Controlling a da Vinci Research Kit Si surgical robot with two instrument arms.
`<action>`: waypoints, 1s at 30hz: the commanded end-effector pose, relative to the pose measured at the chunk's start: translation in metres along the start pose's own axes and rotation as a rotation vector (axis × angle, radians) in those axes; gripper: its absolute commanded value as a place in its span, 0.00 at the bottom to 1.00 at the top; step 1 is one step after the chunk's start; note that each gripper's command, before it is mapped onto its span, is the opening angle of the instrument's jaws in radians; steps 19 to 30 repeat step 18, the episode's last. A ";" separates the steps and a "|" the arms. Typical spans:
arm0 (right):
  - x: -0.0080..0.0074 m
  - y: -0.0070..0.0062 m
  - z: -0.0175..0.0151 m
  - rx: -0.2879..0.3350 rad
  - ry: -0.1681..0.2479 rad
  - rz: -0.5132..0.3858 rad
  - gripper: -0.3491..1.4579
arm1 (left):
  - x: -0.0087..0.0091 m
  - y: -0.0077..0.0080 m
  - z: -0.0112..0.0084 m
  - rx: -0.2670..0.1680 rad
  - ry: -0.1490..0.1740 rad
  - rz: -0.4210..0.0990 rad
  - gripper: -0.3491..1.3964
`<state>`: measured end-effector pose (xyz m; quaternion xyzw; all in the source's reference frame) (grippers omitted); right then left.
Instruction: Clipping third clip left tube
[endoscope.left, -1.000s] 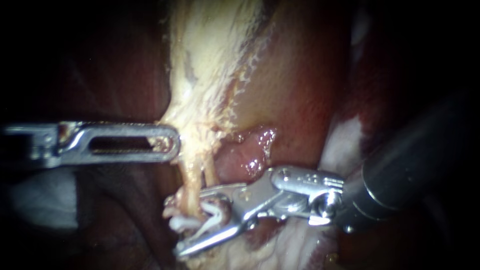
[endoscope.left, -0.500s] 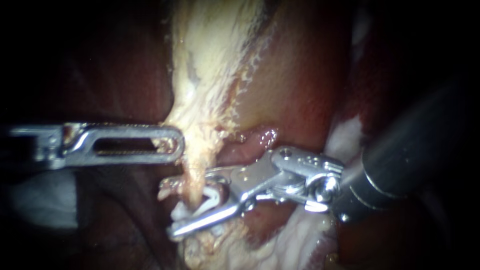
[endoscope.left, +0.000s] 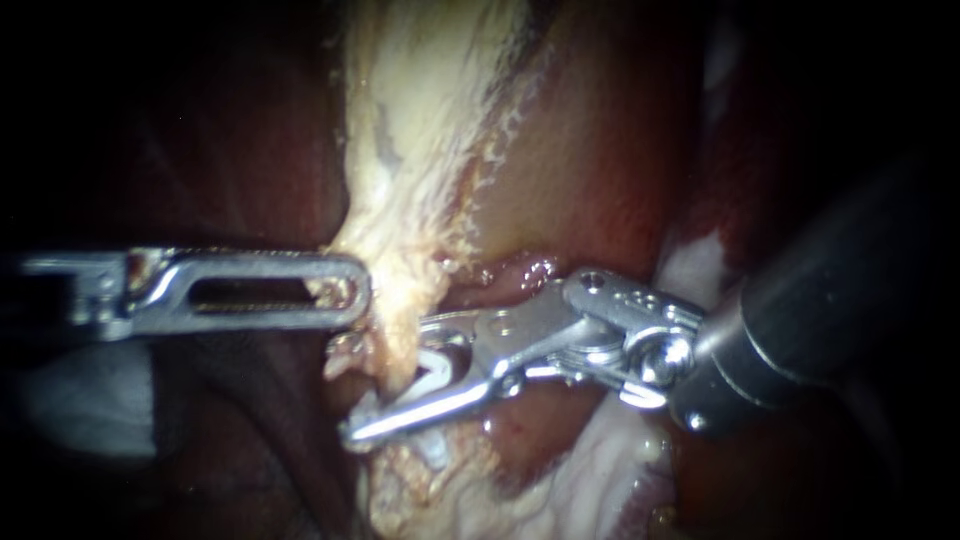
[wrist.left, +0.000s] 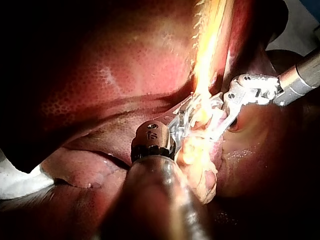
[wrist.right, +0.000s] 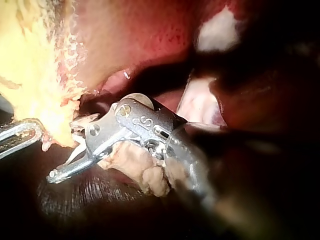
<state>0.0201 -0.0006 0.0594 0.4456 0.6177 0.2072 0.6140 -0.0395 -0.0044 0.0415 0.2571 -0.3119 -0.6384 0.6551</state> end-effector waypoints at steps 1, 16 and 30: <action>-0.0002 0.0000 -0.0004 -0.019 0.006 0.016 0.04 | 0.0000 0.0000 0.0000 0.000 0.000 0.000 0.00; -0.0011 0.0005 -0.0014 -0.100 -0.022 0.108 0.00 | -0.0002 0.0001 0.0002 0.001 0.000 0.000 0.00; -0.0011 0.0005 -0.0014 -0.100 -0.024 0.108 0.00 | -0.0002 0.0001 0.0002 0.001 0.000 0.000 0.00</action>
